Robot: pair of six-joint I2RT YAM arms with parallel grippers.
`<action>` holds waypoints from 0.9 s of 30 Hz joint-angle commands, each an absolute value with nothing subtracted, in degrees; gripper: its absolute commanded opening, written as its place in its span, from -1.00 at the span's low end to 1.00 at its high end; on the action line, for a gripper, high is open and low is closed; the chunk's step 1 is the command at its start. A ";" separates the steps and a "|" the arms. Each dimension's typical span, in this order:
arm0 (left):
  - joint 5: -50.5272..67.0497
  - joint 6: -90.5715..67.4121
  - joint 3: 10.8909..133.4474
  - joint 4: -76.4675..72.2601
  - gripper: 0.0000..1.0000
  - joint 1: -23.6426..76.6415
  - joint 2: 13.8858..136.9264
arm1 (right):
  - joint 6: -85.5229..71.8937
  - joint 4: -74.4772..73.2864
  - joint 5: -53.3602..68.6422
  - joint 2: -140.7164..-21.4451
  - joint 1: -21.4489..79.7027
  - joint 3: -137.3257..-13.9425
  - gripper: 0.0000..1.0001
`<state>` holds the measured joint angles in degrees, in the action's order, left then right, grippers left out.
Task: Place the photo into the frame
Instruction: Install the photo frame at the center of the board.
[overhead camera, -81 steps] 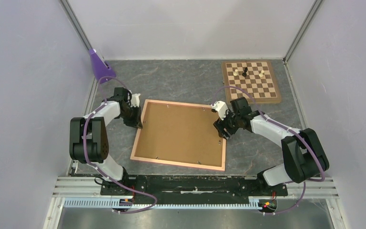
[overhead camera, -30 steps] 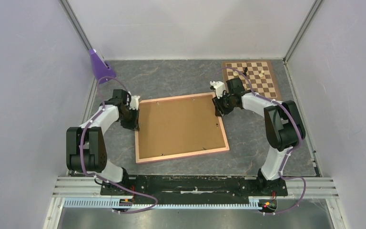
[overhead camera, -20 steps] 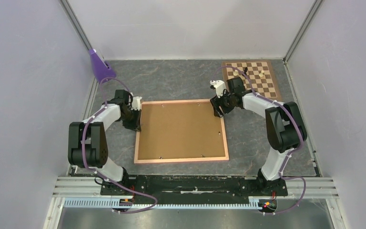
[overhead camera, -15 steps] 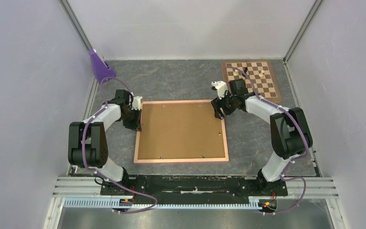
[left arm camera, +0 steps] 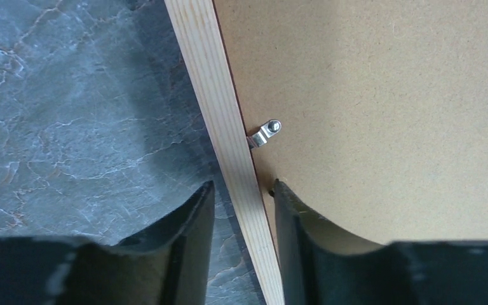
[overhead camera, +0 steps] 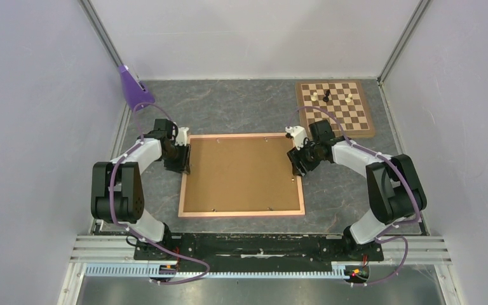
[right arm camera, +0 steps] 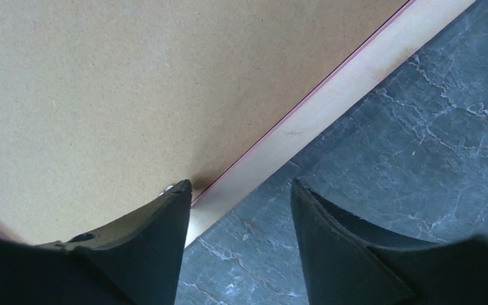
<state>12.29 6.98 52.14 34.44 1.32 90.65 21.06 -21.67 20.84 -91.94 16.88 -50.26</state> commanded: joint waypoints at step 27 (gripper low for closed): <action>15.12 10.32 58.89 35.20 0.71 1.65 82.11 | 25.16 -19.75 22.87 -104.90 17.03 -70.45 0.53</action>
<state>13.74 7.42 56.64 35.16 1.37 83.48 27.16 -21.96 22.83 -108.44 16.88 -71.00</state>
